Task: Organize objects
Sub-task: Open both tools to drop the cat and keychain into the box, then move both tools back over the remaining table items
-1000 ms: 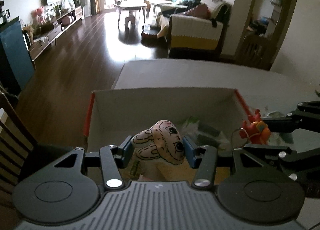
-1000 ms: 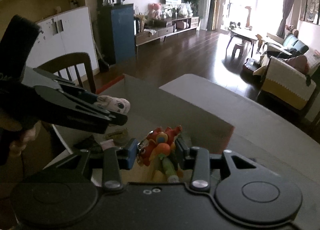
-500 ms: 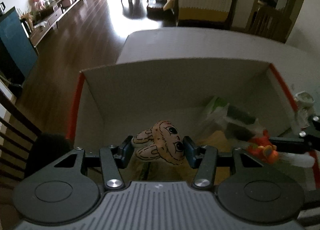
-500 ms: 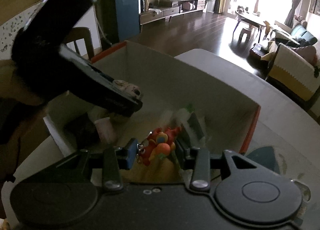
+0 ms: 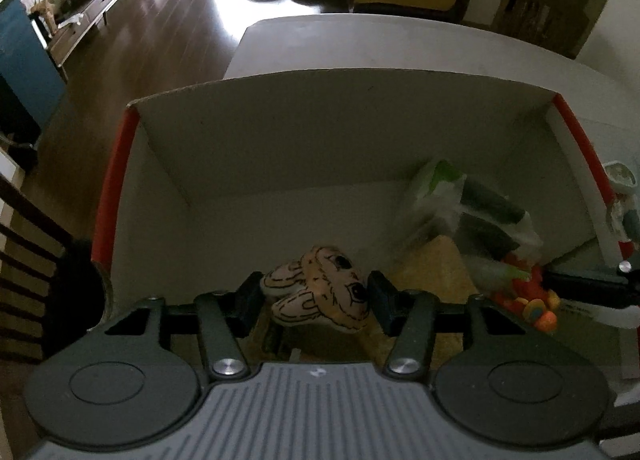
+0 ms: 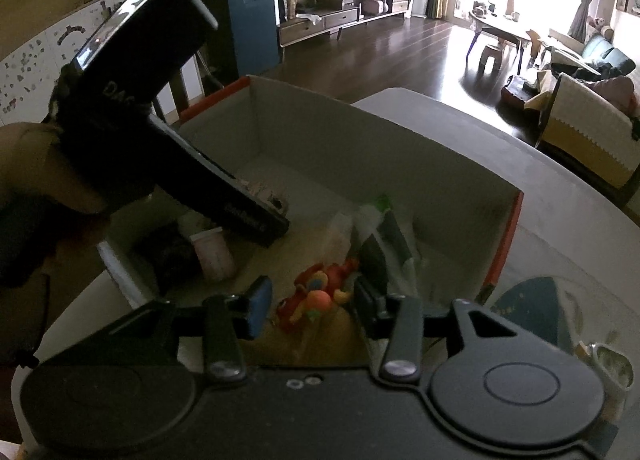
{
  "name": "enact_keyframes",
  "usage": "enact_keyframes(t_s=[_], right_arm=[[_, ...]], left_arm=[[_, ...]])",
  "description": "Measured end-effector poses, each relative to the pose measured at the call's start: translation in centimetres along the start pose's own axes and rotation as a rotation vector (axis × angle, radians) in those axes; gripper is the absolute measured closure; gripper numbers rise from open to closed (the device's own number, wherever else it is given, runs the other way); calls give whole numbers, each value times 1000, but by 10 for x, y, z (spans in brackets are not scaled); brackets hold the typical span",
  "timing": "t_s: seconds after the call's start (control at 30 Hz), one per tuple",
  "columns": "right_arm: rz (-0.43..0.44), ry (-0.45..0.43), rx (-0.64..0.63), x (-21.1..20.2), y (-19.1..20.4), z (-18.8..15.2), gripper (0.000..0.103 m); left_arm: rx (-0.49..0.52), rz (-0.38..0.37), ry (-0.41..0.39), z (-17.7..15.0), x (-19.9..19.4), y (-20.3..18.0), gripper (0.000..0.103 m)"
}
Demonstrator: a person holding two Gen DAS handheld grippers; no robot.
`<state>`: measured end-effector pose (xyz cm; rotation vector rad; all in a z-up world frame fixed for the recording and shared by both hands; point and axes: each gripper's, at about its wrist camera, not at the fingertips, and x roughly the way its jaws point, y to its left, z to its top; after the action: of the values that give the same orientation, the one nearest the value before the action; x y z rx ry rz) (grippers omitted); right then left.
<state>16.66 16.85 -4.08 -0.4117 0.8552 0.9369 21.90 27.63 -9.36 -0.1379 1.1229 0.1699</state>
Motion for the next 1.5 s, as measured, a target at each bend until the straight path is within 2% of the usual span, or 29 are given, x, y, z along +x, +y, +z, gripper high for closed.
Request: enact_keyframes(t_s=[0.07,0.1,0.4,0.7,0.83,0.93,1.03,1.3,1.5], right_arm=[[5,-12,4,-4,0,-1,47],[7,-22,5,-8,0,-2,46],[17,-85,17,-43,-1,-7,42],[30,-136,29,-81,-5,-18,40],[42,-161,40,-99,-8,-24,36],[49,-180,42,-112,-11,-30,32],[61,-191,42,-123,-14,-37,31],[52,-218,4,-154,-23,-64,26],[44,-203,14,-170,-52,-92,23]], left_arm=[[-16,5,-2,0,-2,2,39],[-22,3,-6,-2,-3,3,38],[-34,-6,-69,-10,-24,1,36],[-29,-18,-176,-26,-71,-11,34],[-26,-30,-230,-32,-94,-23,33],[-22,-47,-268,-30,-109,-28,26],[-26,-69,-294,-36,-120,-38,25],[-44,-95,-328,-55,-140,-69,22],[-27,-126,-322,-65,-143,-106,19]])
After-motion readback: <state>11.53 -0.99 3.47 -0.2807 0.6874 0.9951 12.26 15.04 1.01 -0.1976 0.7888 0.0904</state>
